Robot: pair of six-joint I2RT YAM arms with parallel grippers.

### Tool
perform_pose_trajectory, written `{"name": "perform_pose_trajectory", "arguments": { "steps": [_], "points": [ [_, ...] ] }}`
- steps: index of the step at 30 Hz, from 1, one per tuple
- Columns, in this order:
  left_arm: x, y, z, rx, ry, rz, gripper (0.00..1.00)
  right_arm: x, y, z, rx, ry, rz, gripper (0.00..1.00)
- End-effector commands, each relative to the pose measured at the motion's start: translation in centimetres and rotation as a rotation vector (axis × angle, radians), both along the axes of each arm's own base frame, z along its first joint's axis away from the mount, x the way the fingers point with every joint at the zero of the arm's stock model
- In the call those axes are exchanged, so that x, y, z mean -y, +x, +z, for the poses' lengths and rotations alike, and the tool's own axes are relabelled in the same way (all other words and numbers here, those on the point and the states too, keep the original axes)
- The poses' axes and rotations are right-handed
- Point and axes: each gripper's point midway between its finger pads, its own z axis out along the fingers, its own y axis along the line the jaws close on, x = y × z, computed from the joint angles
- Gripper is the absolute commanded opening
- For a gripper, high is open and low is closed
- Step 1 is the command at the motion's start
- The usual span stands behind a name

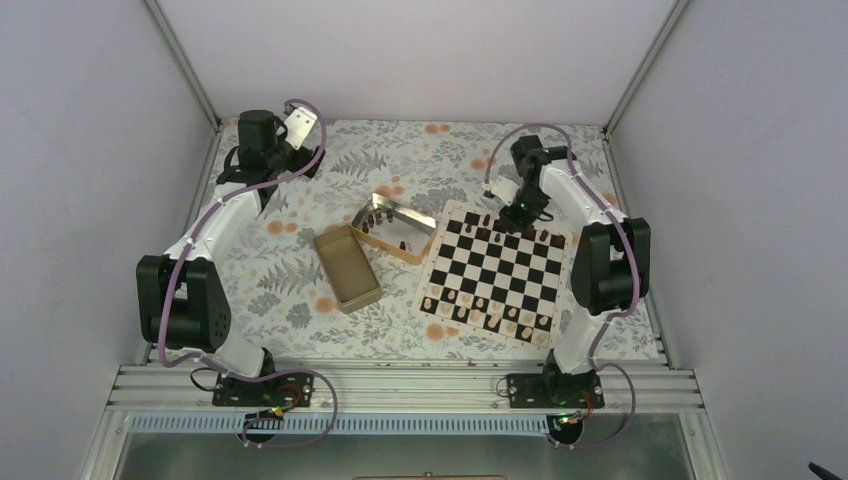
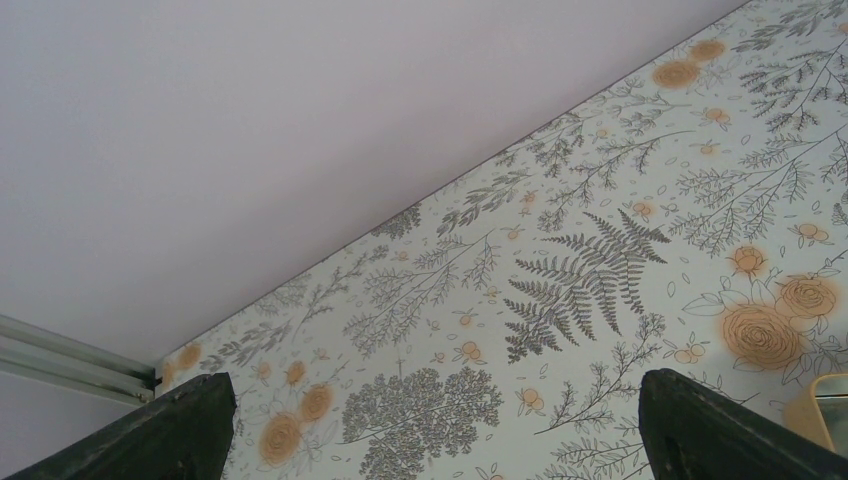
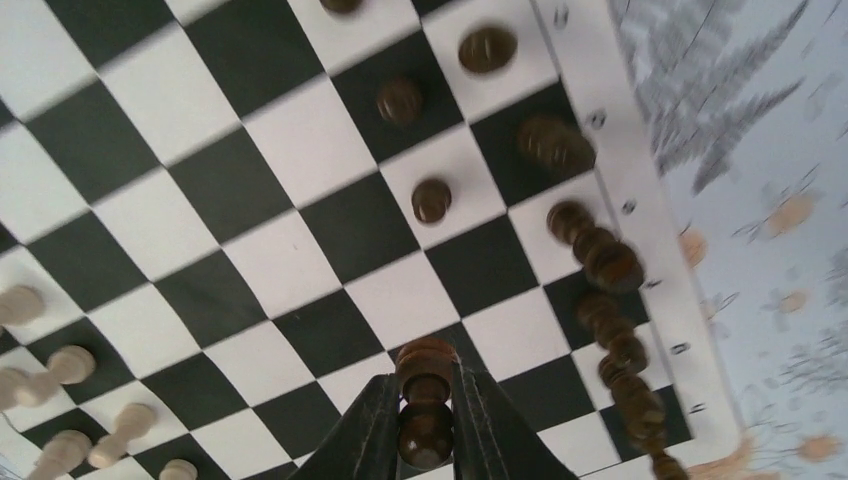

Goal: Set up the chess pieces on the board
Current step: Place the chess piece on the chessboard.

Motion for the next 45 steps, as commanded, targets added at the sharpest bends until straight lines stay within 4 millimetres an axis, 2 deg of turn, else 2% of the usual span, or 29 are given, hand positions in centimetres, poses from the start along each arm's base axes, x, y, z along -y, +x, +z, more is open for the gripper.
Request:
{"name": "perform_pose_trajectory", "arguments": {
  "steps": [1, 16, 28, 38, 45],
  "points": [
    [0.0, 0.1, 1.9, 0.046, -0.002, -0.009, 1.0, 0.9, 0.1, -1.5, 0.012, 0.061, -0.013, 0.16],
    [0.1, 0.2, 1.5, 0.032, -0.005, -0.01, 1.0, 2.3, 1.1, -6.5, -0.024, 0.083, -0.031, 0.16],
    [0.2, 0.2, 1.4, 0.03, -0.007, -0.016, 1.0, 3.1, 1.5, -7.7, -0.044, 0.075, -0.047, 0.17],
    [0.3, 0.1, 1.4, 0.026, -0.008, -0.019, 1.0, 3.1, 0.8, -8.8, -0.086, 0.071, -0.048, 0.18],
    [0.3, 0.1, 1.3, 0.026, -0.006, -0.019, 1.0, 3.2, 1.1, -8.3, -0.077, 0.065, -0.048, 0.21]
  ]
}}
